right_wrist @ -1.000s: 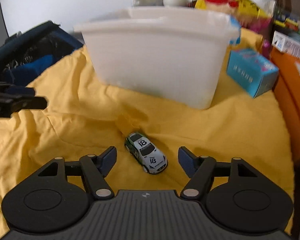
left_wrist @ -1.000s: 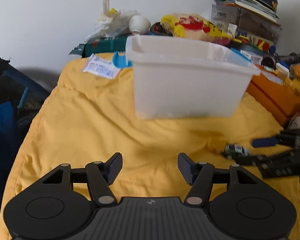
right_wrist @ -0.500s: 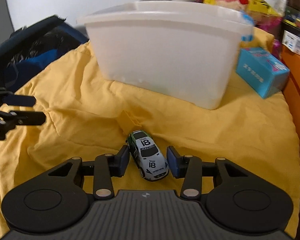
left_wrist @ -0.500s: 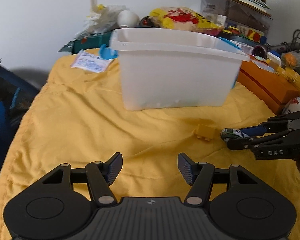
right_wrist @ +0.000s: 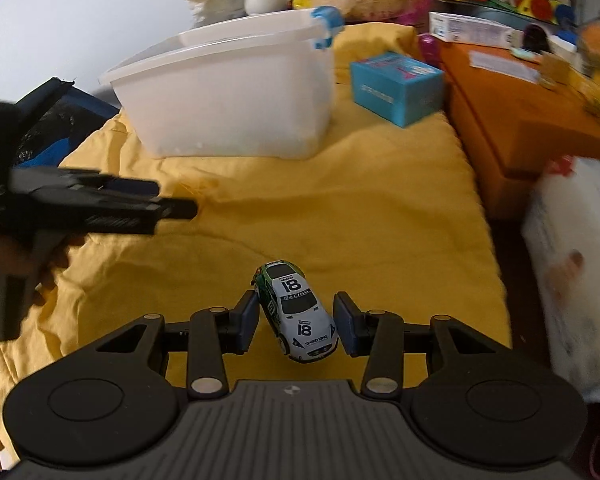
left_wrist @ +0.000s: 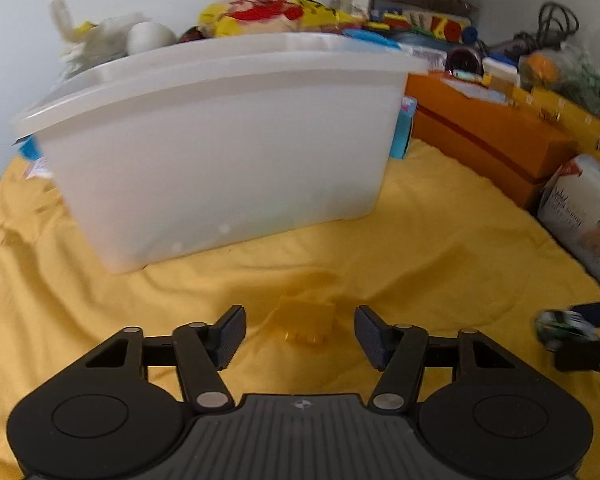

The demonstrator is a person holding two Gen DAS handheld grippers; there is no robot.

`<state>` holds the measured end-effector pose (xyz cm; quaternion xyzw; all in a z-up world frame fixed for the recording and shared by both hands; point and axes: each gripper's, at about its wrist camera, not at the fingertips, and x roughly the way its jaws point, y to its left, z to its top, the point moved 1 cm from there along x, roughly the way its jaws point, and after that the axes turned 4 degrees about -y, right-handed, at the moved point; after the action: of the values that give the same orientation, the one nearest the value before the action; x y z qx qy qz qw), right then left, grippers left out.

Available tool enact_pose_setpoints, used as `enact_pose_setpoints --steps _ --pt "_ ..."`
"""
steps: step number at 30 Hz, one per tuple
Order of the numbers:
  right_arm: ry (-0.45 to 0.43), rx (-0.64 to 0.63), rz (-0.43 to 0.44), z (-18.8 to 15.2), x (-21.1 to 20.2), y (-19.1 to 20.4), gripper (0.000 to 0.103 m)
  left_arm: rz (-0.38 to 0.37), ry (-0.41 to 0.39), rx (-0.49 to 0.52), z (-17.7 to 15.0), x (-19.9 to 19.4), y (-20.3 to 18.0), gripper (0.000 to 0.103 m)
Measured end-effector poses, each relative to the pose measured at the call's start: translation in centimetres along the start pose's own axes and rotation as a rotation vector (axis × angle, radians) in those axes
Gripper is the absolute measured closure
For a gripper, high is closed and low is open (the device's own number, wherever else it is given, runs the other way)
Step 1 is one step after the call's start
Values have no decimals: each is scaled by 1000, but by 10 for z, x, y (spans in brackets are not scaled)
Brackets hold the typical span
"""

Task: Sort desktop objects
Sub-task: 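Drop the yellow brick into the white bin with the left tool while the right drops the white car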

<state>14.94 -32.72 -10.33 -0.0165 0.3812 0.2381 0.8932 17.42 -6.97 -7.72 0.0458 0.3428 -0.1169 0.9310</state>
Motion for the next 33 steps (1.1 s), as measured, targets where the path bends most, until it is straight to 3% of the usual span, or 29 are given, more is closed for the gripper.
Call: enact_pose_setpoints --steps 1,2,7,13,22,33 --pt "1 5 -4 -2 -2 -2 58 -13 7 10 1 4 -1 65" --pt "2 11 -7 -3 -4 -3 58 -19 20 19 2 6 -1 68" --pt "-16 25 -8 1 -6 -6 58 -7 7 29 4 -4 0 69" --pt "-71 11 29 22 -4 5 58 5 -37 -26 18 -43 17 69" --pt "-225 12 96 98 -2 26 58 65 -119 -90 56 -96 59 69" --pt "-276 -9 93 190 21 34 58 106 -167 -98 125 -88 96 69"
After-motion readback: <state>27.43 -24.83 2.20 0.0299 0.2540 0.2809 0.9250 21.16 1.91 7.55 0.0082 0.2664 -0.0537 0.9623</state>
